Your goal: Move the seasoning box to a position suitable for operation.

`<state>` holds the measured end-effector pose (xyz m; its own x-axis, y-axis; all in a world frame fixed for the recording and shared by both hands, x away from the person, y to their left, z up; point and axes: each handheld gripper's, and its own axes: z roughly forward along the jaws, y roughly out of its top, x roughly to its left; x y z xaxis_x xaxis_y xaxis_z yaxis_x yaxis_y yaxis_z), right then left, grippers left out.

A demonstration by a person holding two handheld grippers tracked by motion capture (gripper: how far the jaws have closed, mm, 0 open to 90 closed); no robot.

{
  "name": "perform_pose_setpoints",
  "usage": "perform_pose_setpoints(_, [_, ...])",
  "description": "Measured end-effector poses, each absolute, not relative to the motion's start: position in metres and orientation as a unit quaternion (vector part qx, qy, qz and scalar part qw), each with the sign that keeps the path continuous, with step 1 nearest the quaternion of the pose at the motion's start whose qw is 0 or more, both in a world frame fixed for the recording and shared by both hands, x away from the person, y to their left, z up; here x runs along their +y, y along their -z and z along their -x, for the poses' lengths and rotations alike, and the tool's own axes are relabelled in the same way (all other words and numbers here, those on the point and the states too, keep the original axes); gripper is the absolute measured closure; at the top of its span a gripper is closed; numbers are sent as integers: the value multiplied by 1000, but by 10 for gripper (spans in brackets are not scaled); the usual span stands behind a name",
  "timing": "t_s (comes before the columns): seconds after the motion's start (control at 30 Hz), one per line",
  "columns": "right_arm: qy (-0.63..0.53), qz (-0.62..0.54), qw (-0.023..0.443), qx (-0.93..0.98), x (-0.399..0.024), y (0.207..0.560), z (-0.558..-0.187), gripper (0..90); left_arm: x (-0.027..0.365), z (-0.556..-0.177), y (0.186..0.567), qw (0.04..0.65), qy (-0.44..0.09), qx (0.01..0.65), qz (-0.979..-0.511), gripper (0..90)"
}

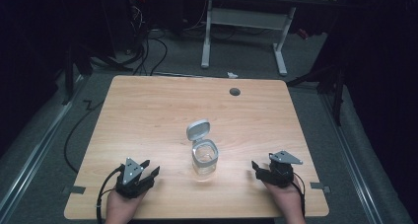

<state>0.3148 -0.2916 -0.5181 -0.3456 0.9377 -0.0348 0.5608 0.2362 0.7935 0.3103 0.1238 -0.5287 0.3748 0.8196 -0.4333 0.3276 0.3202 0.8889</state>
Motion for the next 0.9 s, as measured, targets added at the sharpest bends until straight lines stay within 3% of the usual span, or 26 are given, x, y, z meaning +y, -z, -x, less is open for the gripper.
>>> perform_pose_setpoints(0.37, [-415,-493,259,719,-287,512,-304,498,124,-314,527,626,-182,528,-544,547])
perform_pose_setpoints(0.4, [-423,-489,257,718,-282,509,-303,564,124,-313,527,628,-178,528,-544,549])
perform_pose_setpoints(0.43, [-423,-489,257,718,-282,509,-303,564,124,-313,527,628,-178,528,-544,549])
perform_pose_setpoints(0.47, [-422,-479,271,721,-275,506,-302,663,125,-311,527,630,-175,527,-543,550])
perform_pose_setpoints(0.5, [-422,-479,271,721,-275,506,-302,663,125,-311,527,630,-175,527,-543,549])
perform_pose_setpoints(0.53, [-424,-472,270,724,-268,504,-303,748,125,-311,527,630,-177,523,-546,546])
perform_pose_setpoints(0.7, [-418,-449,255,748,-242,504,-310,870,124,-311,528,630,-180,521,-546,543])
perform_pose_setpoints(0.9, [-409,-433,246,764,-220,512,-317,900,124,-312,528,630,-178,522,-547,555])
